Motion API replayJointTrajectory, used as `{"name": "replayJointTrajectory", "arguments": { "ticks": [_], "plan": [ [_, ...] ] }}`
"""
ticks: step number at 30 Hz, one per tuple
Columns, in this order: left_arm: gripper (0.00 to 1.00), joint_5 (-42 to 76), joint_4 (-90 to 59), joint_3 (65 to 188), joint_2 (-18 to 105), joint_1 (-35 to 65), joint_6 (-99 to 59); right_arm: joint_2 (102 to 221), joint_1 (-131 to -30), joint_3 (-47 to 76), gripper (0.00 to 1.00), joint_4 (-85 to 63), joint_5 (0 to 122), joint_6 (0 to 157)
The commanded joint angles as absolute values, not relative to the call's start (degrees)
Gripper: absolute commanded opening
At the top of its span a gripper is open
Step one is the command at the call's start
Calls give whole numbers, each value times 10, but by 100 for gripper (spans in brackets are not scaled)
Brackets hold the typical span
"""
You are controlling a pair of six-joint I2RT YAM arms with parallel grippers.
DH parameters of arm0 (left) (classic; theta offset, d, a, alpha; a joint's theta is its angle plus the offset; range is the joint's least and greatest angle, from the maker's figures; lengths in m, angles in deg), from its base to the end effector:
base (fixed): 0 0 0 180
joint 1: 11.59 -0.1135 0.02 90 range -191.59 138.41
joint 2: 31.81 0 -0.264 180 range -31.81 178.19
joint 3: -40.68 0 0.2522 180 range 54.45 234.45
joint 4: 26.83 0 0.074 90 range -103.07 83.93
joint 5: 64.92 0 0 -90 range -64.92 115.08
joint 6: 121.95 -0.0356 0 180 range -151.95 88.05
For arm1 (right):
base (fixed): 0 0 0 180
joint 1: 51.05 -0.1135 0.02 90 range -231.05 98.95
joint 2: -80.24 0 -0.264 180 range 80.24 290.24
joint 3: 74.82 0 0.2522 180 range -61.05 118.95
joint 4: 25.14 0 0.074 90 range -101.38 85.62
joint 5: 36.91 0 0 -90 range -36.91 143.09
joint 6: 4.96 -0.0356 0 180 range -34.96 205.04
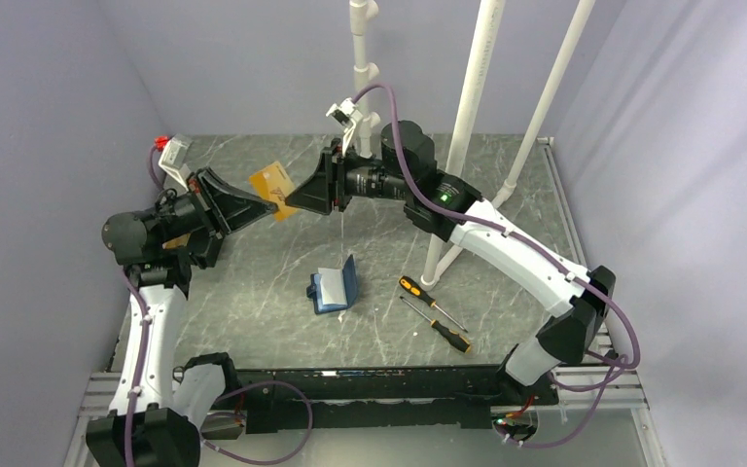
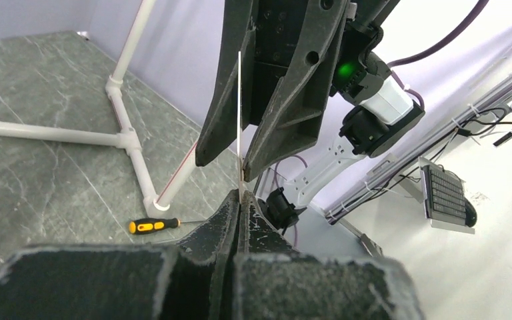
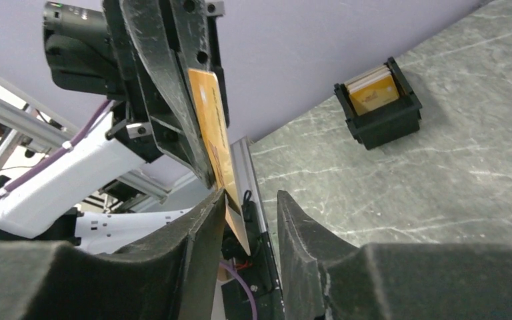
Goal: Put the credit cards into the card holder
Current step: Insert the credit card into the card holder.
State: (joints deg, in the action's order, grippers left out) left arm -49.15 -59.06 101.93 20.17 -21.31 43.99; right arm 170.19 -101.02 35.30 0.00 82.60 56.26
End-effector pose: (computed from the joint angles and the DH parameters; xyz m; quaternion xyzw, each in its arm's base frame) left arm 0.1723 -0.0052 0.4175 0.1808 0.6142 -0.6047 0.4736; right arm 0.2188 0.2878 0.4554 -0.3002 0.6690 0.5597 0.3861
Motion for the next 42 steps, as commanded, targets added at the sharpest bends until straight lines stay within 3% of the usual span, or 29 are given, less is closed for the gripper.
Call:
{"name": "replayJointTrajectory", "arguments": {
  "ticks": [1, 3, 5, 6, 8, 10, 12, 14, 16, 17, 19, 22, 25, 27, 31, 42],
  "plan": [
    [0, -493, -543, 1005, 185, -195, 400, 1687, -1010, 322, 33, -88, 851, 529],
    [0, -490, -514, 995, 184, -185, 383, 1687, -1010, 312, 22, -93, 849, 528],
    [0, -488, -452, 990, 184, -174, 347, 1688, -1010, 309, 2, -70, 836, 536],
    [1, -485, -402, 990, 183, -170, 318, 1687, -1010, 302, 0, -56, 828, 542],
    [15, -471, -237, 1001, 180, -167, 224, 1675, -1010, 273, 0, -31, 805, 554],
    [43, -424, 13, 1032, 187, -167, 77, 1659, -1011, 240, 0, 13, 760, 560],
    [54, -304, 207, 1063, 209, -166, -33, 1646, -1018, 211, 0, 62, 695, 566],
    [64, -254, 268, 1058, 226, -167, -62, 1645, -1045, 184, 0, 105, 637, 568],
    [83, -216, 246, 1019, 216, -168, -26, 1656, -1079, 171, 0, 152, 563, 561],
    [87, -188, 231, 1000, 207, -167, -3, 1669, -1097, 177, 0, 187, 512, 552],
    [85, -153, 193, 951, 193, -167, 42, 1707, -1133, 215, 0, 269, 431, 522],
    [74, -159, 132, 896, 197, -166, 96, 1784, -1186, 276, 0, 386, 362, 473],
    [52, -138, 113, 868, 220, -165, 114, 1825, -1234, 287, 0, 413, 319, 440],
    [45, -116, 121, 862, 245, -164, 114, 1834, -1251, 276, 0, 398, 312, 425],
    [43, -94, 121, 847, 255, -162, 122, 1872, -1272, 287, 0, 386, 304, 416],
    [49, -74, 143, 849, 224, -163, 122, 1967, -1283, 345, 0, 396, 242, 425]
  ]
}}
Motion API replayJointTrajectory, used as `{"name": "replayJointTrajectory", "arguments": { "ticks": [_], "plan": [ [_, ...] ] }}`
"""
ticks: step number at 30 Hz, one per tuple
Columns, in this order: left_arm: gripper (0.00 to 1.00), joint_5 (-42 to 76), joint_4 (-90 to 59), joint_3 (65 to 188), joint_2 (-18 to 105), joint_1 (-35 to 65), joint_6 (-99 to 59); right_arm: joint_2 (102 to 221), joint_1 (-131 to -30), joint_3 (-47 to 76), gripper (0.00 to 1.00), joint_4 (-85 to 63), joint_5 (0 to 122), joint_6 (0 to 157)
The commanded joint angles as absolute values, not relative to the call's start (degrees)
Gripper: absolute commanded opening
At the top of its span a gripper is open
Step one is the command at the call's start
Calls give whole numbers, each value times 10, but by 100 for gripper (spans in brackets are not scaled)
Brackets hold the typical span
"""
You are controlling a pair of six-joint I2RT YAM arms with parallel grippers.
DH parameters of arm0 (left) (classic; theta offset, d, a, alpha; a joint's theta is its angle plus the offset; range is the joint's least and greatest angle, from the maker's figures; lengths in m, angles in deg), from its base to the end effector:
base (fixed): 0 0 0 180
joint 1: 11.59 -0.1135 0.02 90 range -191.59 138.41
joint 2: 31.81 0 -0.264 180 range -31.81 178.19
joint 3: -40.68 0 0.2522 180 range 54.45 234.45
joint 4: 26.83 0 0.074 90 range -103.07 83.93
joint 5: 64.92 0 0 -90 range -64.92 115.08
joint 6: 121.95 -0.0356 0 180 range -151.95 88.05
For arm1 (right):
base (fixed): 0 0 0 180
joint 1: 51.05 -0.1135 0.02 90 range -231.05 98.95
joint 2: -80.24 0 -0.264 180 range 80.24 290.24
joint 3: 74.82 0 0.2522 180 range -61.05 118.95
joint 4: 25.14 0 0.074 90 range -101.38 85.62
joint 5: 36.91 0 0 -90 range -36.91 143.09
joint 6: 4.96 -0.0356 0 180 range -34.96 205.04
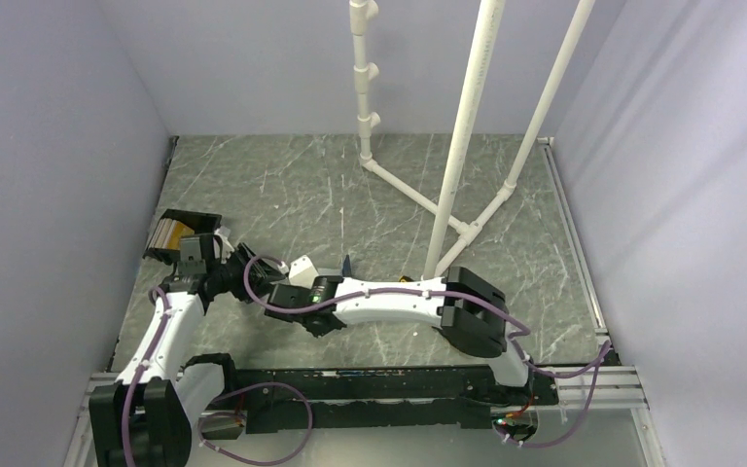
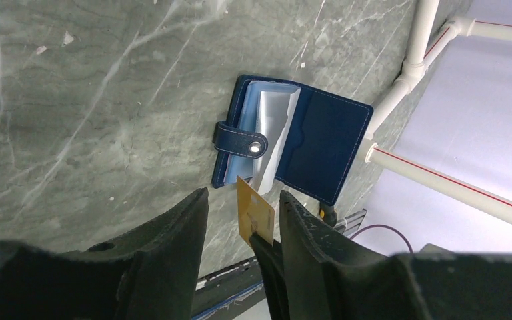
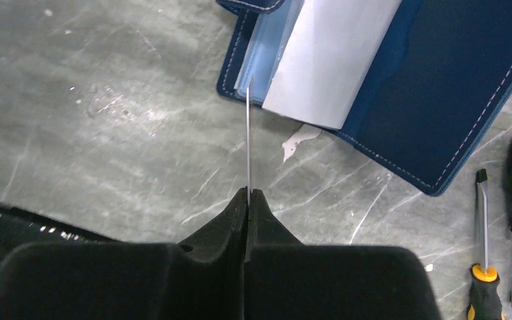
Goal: Put the credit cards into the card holder
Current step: Insert the credit card into the card holder.
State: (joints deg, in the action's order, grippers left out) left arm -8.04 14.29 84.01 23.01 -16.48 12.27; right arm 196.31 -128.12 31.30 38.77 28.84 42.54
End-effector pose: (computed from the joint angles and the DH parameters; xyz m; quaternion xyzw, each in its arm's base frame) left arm 0.1791 -0.0042 0.1966 -0.2942 0.8638 -0.3576 0.1985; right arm 0.1069 0.4003 0.2048 -0.2595 0.9331 0.0139 0.2488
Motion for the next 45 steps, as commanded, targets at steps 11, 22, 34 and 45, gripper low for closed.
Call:
{"name": "replayJointTrajectory", "arguments": {
  "ticks": [11, 22, 34, 45],
  "plan": [
    [45, -132, 96, 842, 244, -140, 114, 1975, -1269, 341, 0, 430, 190, 413],
    [39, -138, -35, 868, 344, 2, 146, 1902, -1226, 248, 0, 354, 223, 438],
    [33, -121, -120, 884, 480, 42, 151, 1796, -1133, 94, 0, 146, 441, 534],
    [24, -46, -38, 885, 515, 42, 89, 1771, -1055, 18, 0, 60, 591, 578]
  ]
}}
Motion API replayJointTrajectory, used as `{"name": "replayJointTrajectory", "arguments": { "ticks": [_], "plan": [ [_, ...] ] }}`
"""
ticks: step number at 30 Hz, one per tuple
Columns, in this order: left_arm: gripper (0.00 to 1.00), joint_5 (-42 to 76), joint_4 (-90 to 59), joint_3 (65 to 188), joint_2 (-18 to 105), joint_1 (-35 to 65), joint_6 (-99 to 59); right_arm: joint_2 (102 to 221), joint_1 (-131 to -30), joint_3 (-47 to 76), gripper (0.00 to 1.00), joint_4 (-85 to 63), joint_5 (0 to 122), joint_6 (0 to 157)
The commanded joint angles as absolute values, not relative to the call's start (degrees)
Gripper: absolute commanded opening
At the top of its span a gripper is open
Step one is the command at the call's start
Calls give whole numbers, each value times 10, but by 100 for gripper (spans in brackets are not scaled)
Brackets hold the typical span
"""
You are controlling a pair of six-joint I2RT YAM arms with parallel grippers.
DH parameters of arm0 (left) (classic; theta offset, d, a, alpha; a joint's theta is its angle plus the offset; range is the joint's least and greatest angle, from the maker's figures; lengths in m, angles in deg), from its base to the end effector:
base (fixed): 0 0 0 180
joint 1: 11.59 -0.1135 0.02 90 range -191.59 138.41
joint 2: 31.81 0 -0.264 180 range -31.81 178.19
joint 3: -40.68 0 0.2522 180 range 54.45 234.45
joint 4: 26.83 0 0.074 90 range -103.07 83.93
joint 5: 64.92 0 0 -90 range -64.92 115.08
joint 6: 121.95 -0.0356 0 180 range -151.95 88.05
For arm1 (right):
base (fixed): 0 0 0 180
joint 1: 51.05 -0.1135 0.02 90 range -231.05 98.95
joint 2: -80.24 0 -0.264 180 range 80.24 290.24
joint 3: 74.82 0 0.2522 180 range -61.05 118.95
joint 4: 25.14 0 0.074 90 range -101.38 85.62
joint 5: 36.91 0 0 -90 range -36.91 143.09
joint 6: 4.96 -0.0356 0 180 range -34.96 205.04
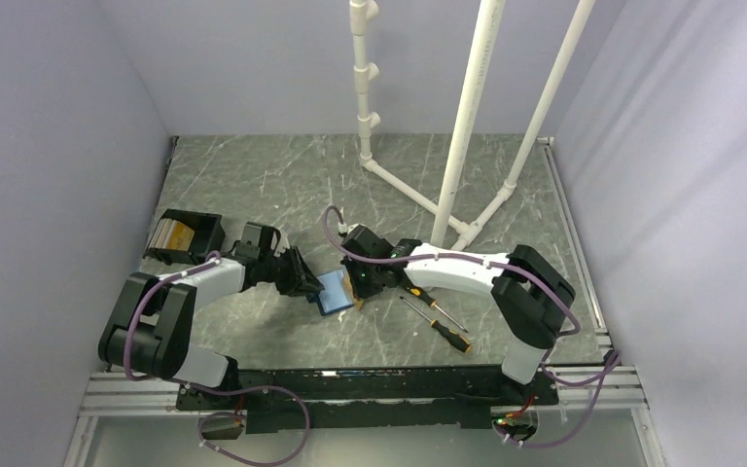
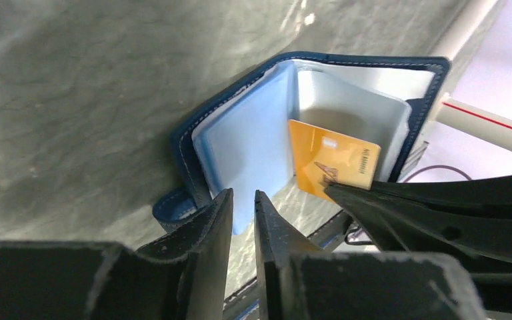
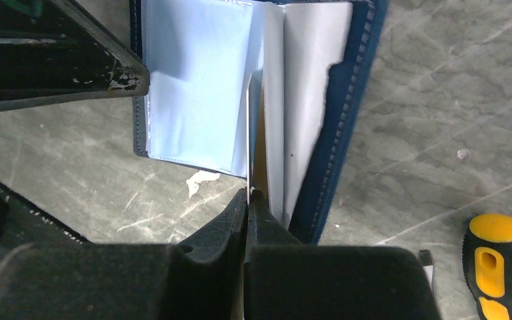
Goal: Put the credit cards into the card holder
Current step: Insert the credit card into the card holder.
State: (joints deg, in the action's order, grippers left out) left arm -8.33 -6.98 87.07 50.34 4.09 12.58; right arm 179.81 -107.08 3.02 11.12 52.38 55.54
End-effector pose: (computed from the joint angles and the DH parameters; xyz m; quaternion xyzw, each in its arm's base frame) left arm 0.2327 -0.0857 0.1421 -0.1456 0.9073 -0.3796 0.1072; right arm 0.1994 0.2952 0.1875 -0.2189 0.9360 0.1828 0.2065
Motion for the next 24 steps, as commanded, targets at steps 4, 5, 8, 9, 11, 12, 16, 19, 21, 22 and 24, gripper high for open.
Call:
{"name": "replayJointTrajectory", "arguments": {
  "ticks": [4, 5, 8, 9, 11, 12, 16, 19, 21, 22, 24],
  "plan": [
    [20, -36, -22, 888, 529, 42, 76, 1774, -1032, 3, 0, 36, 644, 583],
    [20, -35, -21, 888, 531, 42, 74, 1774, -1028, 1, 0, 29, 657, 585],
    [17, -30, -18, 887, 540, 42, 70, 1781, -1016, -5, 0, 13, 692, 591],
    [16, -27, -17, 887, 542, 42, 68, 1782, -1011, -8, 0, 5, 705, 592],
    [13, -20, -11, 888, 546, 43, 64, 1783, -1001, -17, 0, -12, 733, 592],
    [11, -13, -6, 889, 547, 43, 62, 1785, -996, -20, 0, -18, 743, 592],
    [8, 10, 13, 896, 552, 43, 51, 1796, -979, -19, 0, -27, 771, 600],
    [6, 17, 20, 899, 556, 45, 45, 1813, -970, -8, 0, -24, 782, 612],
    [6, 21, 21, 901, 559, 47, 42, 1825, -968, 1, 0, -18, 783, 624],
    [5, 23, 22, 901, 561, 49, 41, 1829, -967, 5, 0, -18, 780, 629],
    [5, 29, 25, 903, 564, 51, 40, 1842, -962, 14, 0, -11, 776, 630]
  ]
}}
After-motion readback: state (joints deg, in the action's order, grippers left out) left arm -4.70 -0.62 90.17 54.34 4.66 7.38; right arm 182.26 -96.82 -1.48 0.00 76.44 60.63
